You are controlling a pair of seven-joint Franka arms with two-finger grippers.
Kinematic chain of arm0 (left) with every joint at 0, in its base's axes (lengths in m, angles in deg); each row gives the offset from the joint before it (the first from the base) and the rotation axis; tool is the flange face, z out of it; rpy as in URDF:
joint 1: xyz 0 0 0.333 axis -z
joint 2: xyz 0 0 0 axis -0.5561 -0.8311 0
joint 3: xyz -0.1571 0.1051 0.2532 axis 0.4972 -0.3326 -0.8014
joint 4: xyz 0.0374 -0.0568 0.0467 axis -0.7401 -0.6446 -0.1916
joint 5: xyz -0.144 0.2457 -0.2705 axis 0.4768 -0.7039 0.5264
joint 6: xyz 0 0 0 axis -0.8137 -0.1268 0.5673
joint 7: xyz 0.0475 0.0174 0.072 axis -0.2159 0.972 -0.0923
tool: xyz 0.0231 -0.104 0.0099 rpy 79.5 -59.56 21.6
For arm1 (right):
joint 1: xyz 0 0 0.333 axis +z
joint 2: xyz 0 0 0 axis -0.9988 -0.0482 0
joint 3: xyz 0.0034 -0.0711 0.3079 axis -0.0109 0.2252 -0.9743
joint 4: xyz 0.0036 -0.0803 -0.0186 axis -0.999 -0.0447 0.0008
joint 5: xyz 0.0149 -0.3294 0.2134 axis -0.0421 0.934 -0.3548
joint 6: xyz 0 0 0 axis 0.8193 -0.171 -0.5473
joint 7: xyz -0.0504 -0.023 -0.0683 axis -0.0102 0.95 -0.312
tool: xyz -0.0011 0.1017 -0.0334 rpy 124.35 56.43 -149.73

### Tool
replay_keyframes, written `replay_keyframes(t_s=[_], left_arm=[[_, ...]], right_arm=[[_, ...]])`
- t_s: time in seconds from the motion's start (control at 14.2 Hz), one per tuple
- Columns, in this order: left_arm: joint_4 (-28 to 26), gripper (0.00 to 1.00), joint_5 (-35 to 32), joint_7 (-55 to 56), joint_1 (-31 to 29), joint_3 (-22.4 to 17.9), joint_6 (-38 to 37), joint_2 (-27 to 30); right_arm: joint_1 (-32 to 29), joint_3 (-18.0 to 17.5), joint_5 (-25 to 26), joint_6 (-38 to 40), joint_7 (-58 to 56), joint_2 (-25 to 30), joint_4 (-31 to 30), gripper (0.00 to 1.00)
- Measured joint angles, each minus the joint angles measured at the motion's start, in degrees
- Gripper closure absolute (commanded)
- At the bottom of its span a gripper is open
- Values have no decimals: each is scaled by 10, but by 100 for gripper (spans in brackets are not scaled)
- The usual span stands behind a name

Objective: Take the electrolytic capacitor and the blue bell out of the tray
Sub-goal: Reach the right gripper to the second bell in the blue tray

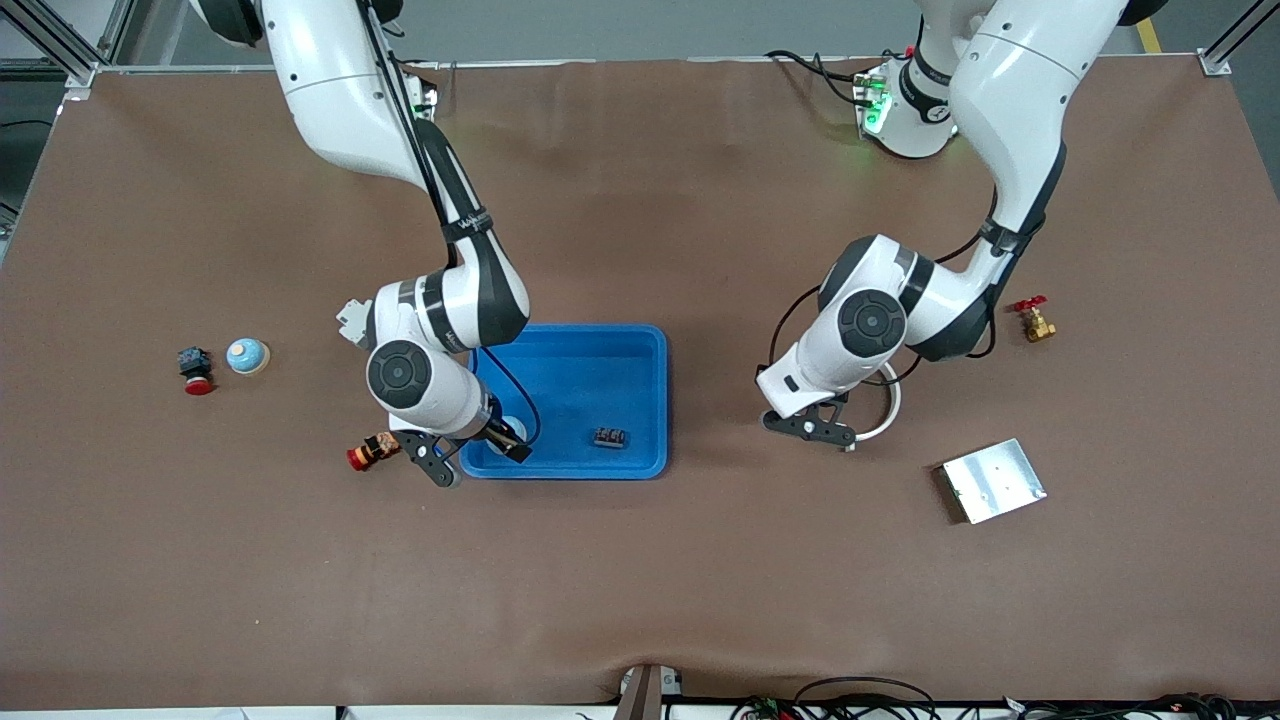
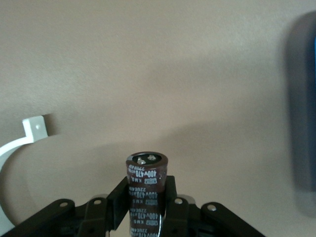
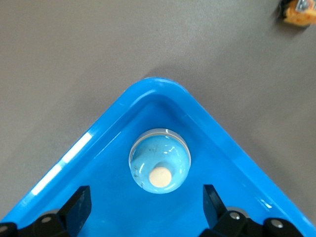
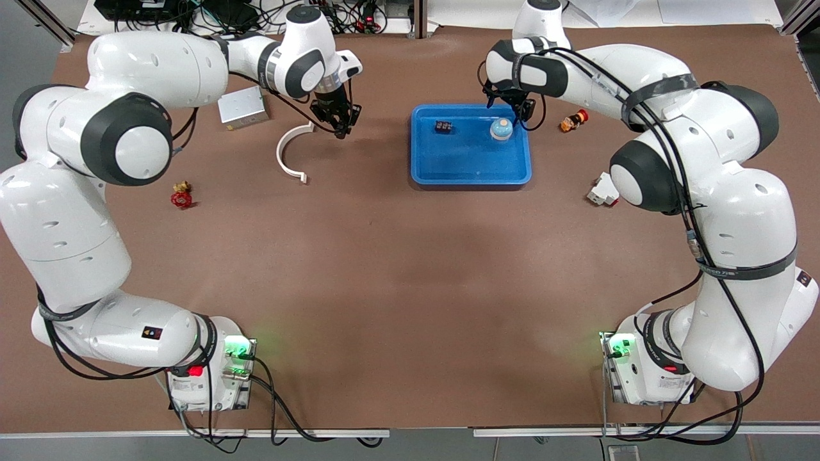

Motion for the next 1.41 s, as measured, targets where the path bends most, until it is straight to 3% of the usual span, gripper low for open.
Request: replay_keyframes(t_s=[0.28,0.7,1.27,1.41], left_arm=[[-20,100,-1,-31,-6,-1,19,-1],[-96,100,-37,-59,-41,-5,139,-7],[-120,100,-61,-64,-70,-5,147,-10],[-121,100,-61,-64,-70,-5,147,-10]], right_arm=[[-2,0,0,-4,26,-13,0,0],[-3,-16,0,-9,28,-26,0,0],[-15,-18,0,-13,28,-30,-4,0],[-16,-18,0,-13,28,-31,-4,26]])
